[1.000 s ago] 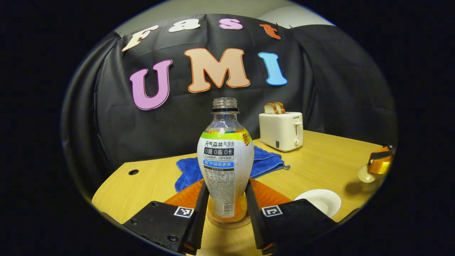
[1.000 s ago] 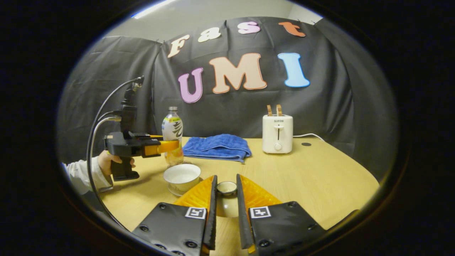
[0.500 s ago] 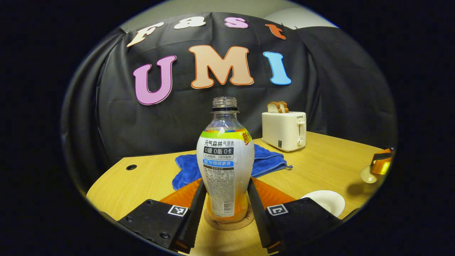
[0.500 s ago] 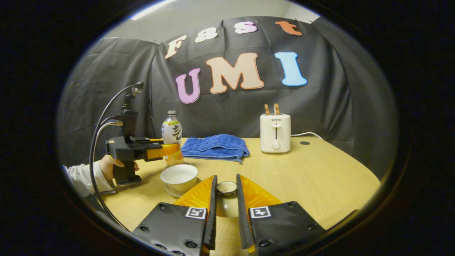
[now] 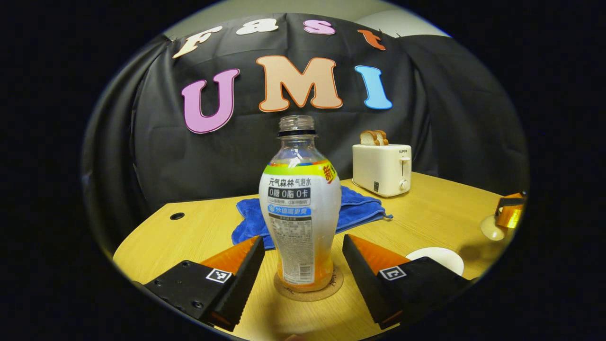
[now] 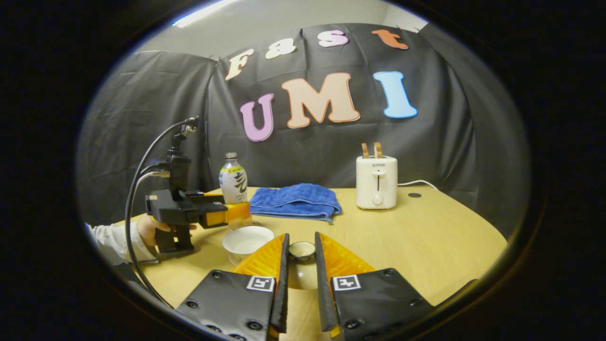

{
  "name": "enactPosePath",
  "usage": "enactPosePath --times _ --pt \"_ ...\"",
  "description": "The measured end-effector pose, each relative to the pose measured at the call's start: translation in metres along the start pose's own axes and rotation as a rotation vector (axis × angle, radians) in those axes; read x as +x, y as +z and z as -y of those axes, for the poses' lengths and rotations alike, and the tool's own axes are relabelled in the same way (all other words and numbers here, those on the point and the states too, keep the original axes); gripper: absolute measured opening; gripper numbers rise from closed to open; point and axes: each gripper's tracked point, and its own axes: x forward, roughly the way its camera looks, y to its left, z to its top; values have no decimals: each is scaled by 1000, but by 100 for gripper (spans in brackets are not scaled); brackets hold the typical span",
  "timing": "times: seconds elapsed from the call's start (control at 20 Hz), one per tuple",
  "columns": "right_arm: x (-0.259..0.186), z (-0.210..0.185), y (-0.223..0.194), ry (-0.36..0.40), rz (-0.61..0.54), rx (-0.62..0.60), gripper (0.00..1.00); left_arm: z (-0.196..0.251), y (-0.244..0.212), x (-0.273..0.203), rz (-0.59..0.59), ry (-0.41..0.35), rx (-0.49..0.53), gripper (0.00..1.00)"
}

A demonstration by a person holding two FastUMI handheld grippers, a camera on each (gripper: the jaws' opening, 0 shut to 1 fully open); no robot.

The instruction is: Open the teacup lid with one hand, grasp the water bottle and pour water into the teacup with the other hand; after pouring, place the water bottle on the coaster and then close the teacup lid.

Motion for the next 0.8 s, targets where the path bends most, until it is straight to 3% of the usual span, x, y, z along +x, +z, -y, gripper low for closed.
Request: enactPosePath --times 0.5,0.8 --pt "46 -66 24 148 76 12 30 -19 7 -66 74 69 -44 96" --pt "68 -86 13 165 56 2 29 -30 24 -107 155 117 -31 96"
